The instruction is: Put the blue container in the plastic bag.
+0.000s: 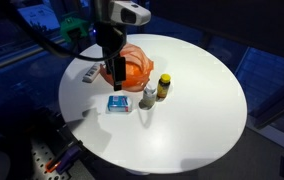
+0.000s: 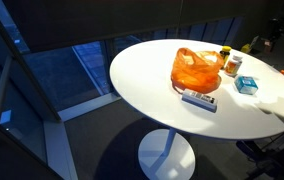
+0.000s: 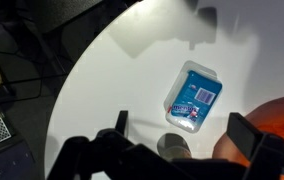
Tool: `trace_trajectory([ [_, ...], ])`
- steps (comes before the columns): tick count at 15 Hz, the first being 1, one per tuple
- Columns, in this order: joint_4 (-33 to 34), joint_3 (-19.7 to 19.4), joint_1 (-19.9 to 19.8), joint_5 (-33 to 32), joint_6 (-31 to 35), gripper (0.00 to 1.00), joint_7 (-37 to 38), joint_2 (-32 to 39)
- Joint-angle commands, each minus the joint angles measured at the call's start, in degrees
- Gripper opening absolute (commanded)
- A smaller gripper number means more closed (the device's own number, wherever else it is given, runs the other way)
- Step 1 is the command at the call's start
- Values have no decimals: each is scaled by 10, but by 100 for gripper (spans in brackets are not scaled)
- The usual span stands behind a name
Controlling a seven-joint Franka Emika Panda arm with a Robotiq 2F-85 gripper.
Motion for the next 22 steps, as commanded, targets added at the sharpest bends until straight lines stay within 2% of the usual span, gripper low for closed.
trace_trajectory([
  [1, -13, -6, 8, 5, 73, 100, 11, 30],
  [6, -31, -7, 22, 6, 175, 100, 31, 78],
  [12, -36, -22, 42, 2, 258, 100, 85, 127],
  [15, -30, -25, 50, 32, 243, 100, 65, 127],
  [16, -32, -32, 55, 13, 251, 100, 71, 134],
  [18, -31, -31, 57, 24, 251, 100, 71, 134],
  [22, -25, -53, 67, 1, 250, 100, 105, 153],
])
